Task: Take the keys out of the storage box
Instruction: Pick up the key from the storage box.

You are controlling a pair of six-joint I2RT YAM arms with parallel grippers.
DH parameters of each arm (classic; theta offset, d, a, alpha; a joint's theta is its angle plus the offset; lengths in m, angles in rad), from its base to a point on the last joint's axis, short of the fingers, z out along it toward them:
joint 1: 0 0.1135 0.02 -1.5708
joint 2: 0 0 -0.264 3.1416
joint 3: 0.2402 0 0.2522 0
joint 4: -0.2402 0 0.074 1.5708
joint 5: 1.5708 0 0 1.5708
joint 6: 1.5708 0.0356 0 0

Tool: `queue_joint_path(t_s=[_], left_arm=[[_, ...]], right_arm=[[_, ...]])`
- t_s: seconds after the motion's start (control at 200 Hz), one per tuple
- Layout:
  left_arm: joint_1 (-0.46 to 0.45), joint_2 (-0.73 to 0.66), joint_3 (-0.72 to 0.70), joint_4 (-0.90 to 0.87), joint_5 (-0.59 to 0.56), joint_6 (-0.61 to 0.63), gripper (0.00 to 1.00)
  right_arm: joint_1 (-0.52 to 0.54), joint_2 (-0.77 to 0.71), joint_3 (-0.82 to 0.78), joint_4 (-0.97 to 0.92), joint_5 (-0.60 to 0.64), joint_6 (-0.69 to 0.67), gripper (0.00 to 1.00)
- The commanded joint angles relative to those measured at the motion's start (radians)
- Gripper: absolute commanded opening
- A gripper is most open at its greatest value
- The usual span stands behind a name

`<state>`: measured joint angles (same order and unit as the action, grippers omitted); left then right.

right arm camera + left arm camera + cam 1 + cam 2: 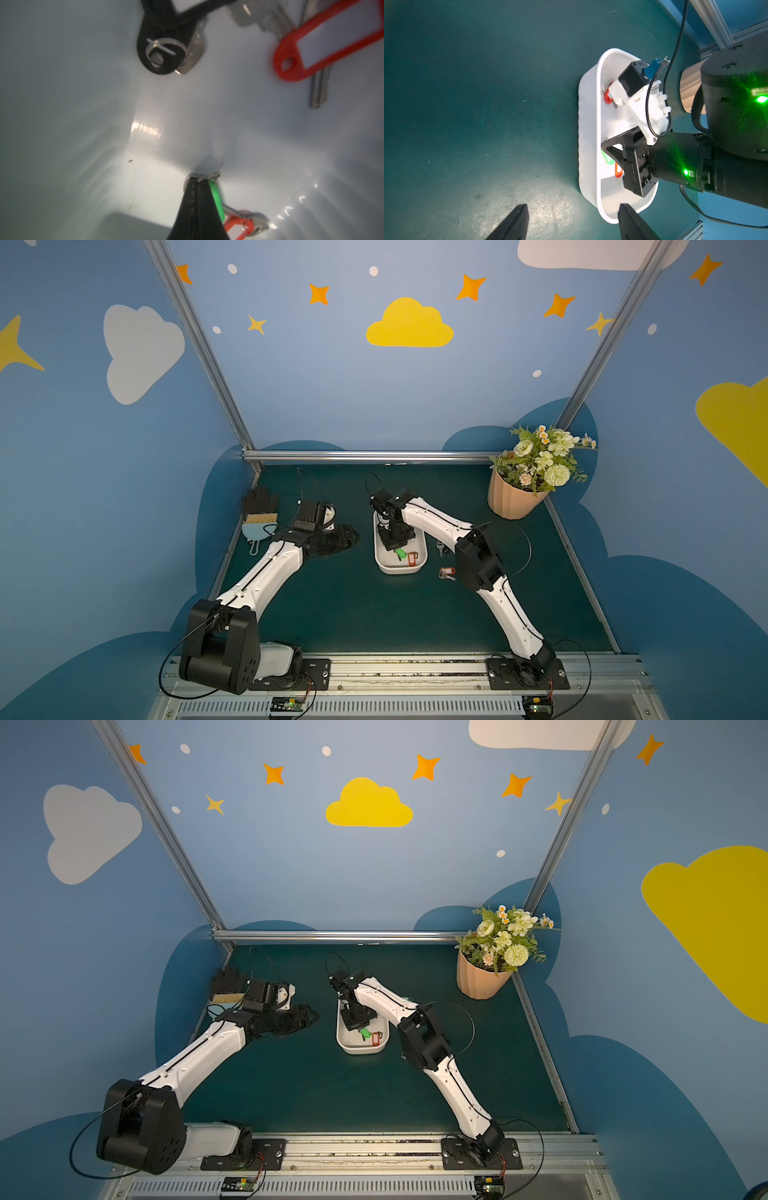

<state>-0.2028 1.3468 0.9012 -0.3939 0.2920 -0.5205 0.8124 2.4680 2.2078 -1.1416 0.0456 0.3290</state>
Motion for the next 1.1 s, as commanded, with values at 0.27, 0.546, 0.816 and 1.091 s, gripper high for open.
queue_joint_path(t_s=[0.27, 0.546, 0.816, 1.091], left_arm=[[0.009, 0.022, 0.043, -0.005, 0.011, 0.017, 0.74], [0.011, 0.022, 0.045, -0.005, 0.012, 0.02, 0.74], [0.013, 0.018, 0.048, -0.013, 0.009, 0.028, 0.74], [0.015, 0.012, 0.048, -0.013, 0.013, 0.029, 0.74]], right_arm=[[-0.008, -0.105, 0.001, -0.015, 0.004, -0.012, 0.0], [-0.02, -0.115, -0.005, -0.015, -0.001, -0.021, 0.0], [-0.02, -0.163, -0.007, -0.026, 0.016, -0.049, 0.0], [-0.024, -0.283, -0.031, -0.105, 0.026, -0.038, 0.0]])
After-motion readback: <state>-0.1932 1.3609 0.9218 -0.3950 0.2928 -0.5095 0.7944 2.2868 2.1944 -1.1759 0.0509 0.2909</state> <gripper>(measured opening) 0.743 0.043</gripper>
